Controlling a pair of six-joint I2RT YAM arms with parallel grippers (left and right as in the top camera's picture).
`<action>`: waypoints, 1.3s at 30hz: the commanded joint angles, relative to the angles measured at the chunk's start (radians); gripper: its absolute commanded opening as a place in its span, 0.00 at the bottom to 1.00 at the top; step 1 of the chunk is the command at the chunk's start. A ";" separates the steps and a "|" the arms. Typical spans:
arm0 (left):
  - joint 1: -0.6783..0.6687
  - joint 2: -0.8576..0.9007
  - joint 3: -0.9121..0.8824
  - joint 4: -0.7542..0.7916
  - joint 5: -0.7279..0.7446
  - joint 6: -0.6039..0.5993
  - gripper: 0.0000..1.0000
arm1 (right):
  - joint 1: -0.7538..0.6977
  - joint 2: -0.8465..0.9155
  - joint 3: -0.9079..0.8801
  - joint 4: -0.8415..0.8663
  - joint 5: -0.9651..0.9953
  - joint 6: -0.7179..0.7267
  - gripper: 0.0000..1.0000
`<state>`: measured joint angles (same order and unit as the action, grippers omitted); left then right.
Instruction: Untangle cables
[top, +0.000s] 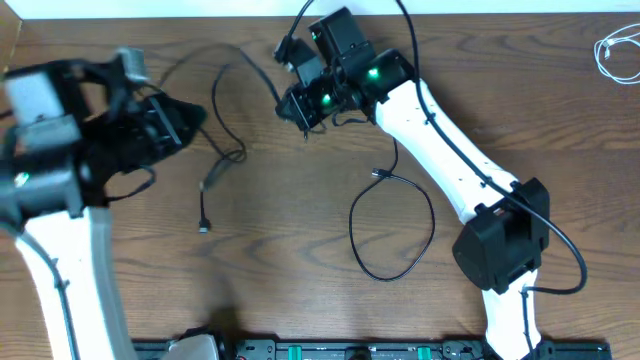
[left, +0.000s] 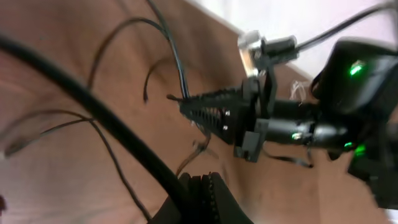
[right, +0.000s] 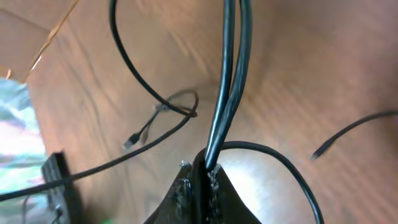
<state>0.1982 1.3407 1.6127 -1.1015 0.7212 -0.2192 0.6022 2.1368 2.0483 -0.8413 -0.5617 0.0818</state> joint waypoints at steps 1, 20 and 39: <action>-0.083 0.064 -0.014 -0.008 -0.099 0.051 0.07 | 0.007 0.010 -0.002 -0.003 -0.090 -0.016 0.04; -0.174 0.421 -0.034 0.127 -0.185 -0.281 0.07 | -0.053 0.010 -0.002 -0.074 -0.274 -0.058 0.09; -0.174 0.421 -0.034 0.226 0.067 -0.473 0.07 | -0.023 0.013 -0.003 -0.032 -0.319 -0.061 0.31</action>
<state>0.0208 1.7660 1.5887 -0.8776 0.7345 -0.6529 0.5598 2.1437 2.0460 -0.8772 -0.8612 0.0357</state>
